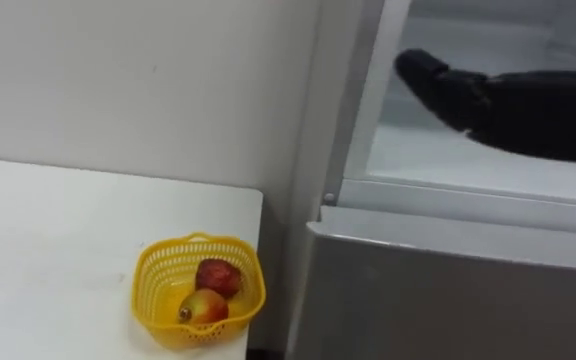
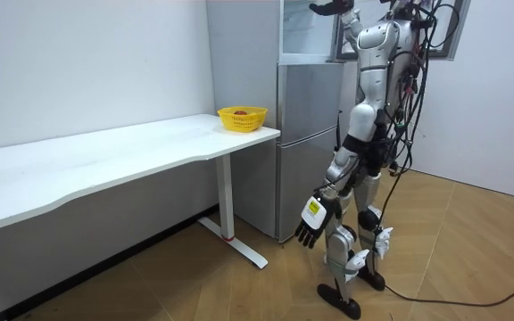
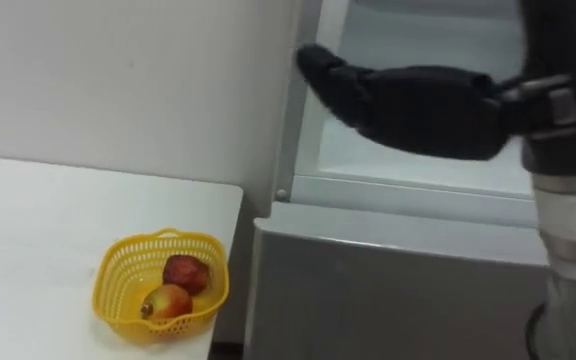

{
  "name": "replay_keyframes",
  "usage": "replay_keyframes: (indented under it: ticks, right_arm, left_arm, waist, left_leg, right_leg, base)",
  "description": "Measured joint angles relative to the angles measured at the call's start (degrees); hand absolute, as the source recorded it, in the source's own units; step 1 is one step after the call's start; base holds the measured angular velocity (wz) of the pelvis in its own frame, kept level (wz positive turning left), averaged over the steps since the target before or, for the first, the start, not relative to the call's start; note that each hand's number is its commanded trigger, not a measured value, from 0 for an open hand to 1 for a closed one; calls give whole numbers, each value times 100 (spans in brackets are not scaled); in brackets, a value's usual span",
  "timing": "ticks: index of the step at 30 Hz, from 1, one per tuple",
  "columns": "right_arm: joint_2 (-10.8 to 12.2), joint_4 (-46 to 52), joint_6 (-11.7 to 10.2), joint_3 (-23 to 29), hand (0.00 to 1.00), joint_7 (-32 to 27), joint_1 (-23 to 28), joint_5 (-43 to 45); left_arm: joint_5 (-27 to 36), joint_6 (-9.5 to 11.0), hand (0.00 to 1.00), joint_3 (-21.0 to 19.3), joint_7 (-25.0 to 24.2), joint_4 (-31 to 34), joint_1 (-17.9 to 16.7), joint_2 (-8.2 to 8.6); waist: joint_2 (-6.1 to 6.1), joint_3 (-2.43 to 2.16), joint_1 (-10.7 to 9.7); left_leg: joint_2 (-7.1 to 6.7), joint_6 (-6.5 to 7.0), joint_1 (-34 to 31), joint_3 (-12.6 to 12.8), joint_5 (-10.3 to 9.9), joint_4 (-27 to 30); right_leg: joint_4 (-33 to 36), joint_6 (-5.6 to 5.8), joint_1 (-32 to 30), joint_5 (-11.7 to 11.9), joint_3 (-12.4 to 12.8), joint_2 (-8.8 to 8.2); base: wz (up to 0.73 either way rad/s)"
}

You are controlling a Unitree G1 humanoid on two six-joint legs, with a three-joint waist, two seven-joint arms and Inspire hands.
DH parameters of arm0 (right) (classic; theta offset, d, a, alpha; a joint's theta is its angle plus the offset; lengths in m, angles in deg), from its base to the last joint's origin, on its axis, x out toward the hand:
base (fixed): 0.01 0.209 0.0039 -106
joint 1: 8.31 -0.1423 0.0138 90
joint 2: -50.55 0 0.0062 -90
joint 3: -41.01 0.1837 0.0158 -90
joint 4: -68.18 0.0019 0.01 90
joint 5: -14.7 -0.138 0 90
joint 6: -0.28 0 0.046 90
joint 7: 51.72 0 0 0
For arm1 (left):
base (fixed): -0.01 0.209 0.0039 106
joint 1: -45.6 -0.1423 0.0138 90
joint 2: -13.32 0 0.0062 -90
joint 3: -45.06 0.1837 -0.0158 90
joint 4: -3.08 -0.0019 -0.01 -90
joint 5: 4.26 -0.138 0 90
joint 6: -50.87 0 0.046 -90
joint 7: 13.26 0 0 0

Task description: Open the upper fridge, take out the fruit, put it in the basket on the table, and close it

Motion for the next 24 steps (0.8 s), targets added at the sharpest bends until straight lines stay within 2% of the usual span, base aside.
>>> replay_keyframes:
  ticks: [2, 6, 8, 12, 19, 24]
  right_arm:
    - [9, 17, -13, 189, 0, -206, 275, -86]
    - [65, 49, -18, 360, 0, -351, 798, -393]
    - [104, 41, -13, 507, 0, -366, 1035, -651]
    - [147, 40, -3, 671, 0, -447, 1449, -1093]
    - [255, 38, 13, 933, 0, -424, 1913, -1163]
    - [348, 40, 48, 1004, 0, -430, 2230, -1349]
  left_arm:
    - [38, 14, 0, -4, -10, 1, -11, -17]
    - [55, 94, 0, -6, -34, 1, -83, -38]
    - [55, 114, 0, 0, -105, 2, -25, -35]
    - [58, 120, 0, 19, -137, -3, -50, -22]
    - [56, 116, 0, 18, -58, -20, -109, 47]
    - [62, 110, 0, 28, 75, -18, -129, 62]
  waist:
    - [50, -14, -142]
    - [67, -54, -267]
    - [70, -52, -313]
    - [131, -19, -438]
    - [269, -40, -695]
    - [335, -45, -773]
  left_leg:
    - [-1, -4, 2, 50, 9, -33]
    - [-2, -9, 12, 170, 15, -76]
    - [-1, -9, 26, 189, 15, -69]
    - [23, -7, 99, 293, 12, -100]
    - [38, 5, 112, 411, 5, -206]
    - [57, 4, 129, 493, 5, -258]
  right_leg:
    - [0, 0, -32, 0, 19, 4]
    - [1, -4, -90, 3, 123, 27]
    - [0, -6, -101, 4, 140, 27]
    - [-2, -7, -104, 4, 204, 25]
    - [12, -7, -187, 4, 362, 32]
    - [11, -7, -222, 4, 462, 55]
  base:
    - [-13]
    - [-15]
    - [-7]
    - [-11]
    - [-11]
    - [-10]
